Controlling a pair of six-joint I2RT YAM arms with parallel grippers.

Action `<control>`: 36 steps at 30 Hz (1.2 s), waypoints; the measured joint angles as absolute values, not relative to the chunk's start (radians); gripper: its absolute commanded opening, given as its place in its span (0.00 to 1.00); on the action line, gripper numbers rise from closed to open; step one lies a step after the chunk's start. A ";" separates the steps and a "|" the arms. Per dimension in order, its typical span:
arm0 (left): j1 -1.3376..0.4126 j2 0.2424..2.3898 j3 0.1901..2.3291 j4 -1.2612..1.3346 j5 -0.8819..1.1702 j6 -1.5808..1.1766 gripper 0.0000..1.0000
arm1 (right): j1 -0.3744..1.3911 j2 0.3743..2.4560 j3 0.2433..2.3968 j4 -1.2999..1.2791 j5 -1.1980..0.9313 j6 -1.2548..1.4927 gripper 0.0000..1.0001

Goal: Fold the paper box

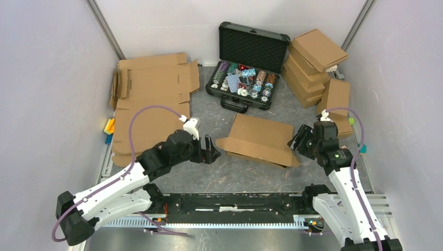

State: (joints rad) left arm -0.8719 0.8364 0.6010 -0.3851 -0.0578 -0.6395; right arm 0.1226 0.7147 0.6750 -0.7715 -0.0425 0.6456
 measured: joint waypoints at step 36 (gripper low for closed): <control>-0.628 1.522 0.731 0.049 0.344 -0.631 0.62 | 0.124 0.762 0.439 -0.542 -0.088 0.547 0.48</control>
State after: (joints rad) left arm -0.6277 1.5215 0.7307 0.0494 0.3443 -0.6312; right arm 0.1242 0.7620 0.4389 -0.5419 -0.0875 0.5468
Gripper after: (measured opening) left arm 0.673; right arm 0.482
